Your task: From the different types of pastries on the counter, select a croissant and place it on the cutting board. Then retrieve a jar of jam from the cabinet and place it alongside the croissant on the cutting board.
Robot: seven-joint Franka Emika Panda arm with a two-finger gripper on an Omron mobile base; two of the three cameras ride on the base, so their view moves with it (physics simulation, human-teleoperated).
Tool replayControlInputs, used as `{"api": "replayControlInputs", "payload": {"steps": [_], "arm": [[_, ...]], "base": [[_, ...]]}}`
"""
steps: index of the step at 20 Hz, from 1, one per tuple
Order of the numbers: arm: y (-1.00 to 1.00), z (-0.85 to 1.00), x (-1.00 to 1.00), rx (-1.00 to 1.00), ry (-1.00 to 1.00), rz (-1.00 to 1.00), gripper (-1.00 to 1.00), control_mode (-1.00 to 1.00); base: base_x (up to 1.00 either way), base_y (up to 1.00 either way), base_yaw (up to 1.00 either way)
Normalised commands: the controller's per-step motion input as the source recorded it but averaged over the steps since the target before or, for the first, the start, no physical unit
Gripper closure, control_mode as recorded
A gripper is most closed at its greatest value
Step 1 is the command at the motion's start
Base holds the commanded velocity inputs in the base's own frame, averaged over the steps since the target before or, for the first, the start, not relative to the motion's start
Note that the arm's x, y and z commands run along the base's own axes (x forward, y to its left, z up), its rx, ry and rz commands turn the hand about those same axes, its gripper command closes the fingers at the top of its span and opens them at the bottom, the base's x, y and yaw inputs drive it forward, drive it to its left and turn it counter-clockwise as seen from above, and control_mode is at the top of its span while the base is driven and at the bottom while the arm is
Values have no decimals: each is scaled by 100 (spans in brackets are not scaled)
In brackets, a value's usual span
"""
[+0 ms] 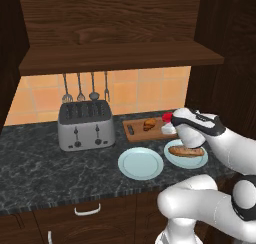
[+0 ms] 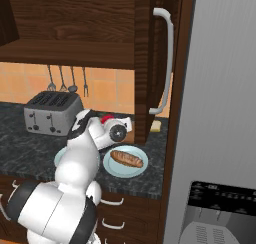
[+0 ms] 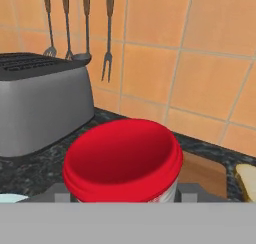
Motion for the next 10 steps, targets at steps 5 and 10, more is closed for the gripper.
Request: {"api": "replayControlInputs", "payload": {"steps": [5, 10], "arm": [[1, -4, 20, 0, 1, -5, 100, -100], [15, -15, 14, 0, -5, -20, 100, -100]], "base": [[0, 0, 0], [0, 0, 0]]}}
